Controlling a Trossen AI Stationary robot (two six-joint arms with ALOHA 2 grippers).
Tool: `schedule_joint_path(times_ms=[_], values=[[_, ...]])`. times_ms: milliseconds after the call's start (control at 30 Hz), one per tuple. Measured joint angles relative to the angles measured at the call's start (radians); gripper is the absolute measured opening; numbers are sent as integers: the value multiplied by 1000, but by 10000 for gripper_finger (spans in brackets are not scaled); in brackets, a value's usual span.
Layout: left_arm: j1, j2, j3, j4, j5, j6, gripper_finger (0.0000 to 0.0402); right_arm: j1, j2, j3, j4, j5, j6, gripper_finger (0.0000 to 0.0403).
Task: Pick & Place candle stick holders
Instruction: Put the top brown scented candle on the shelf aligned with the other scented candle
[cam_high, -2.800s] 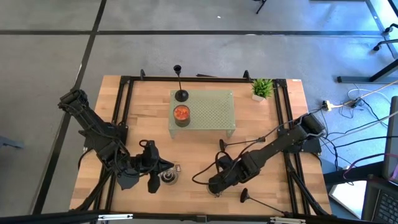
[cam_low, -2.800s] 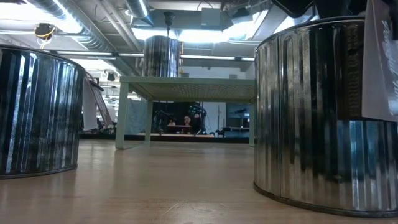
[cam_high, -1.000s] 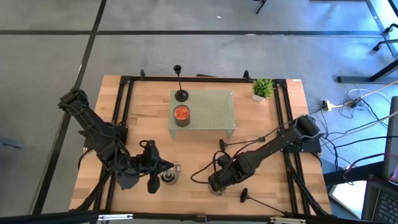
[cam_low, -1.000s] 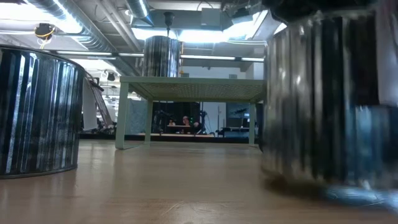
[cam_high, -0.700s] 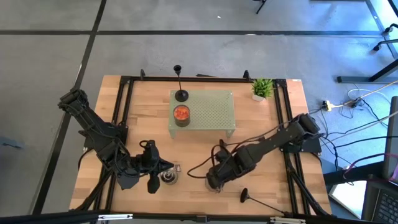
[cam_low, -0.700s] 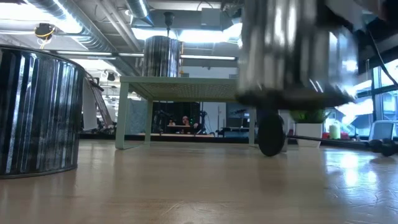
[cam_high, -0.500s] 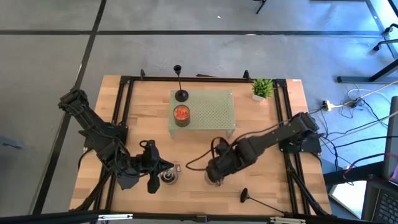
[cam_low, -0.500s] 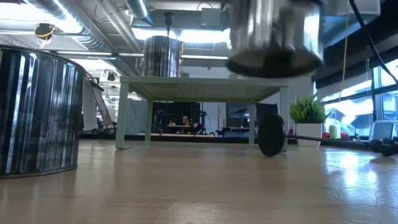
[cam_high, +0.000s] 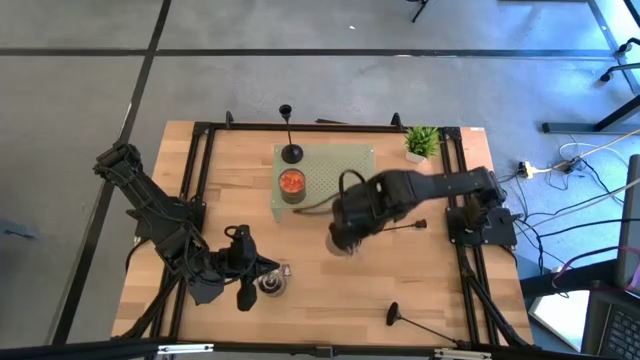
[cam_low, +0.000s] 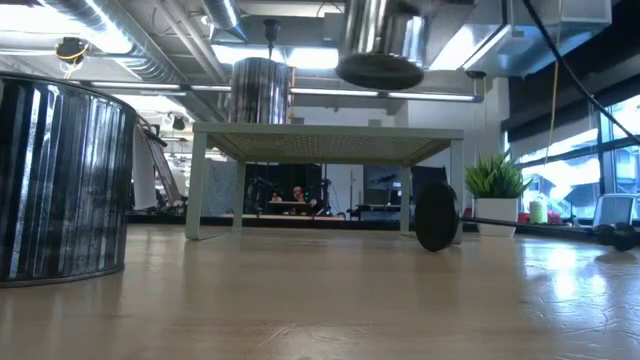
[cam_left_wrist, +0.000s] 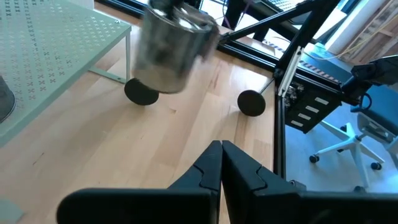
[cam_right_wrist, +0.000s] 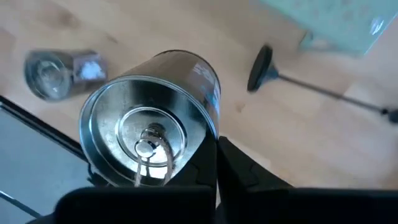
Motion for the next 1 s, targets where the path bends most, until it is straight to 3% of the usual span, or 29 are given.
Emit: schedule_joint_path(times_ms=[600,1000], values=[[0,-1,0,-24,0,-9,2,-293,0,15,-5,-30,-260,0],[0,-1,0,-24,-5,-11,2,-373,0,30,-4,-30,-312,0]])
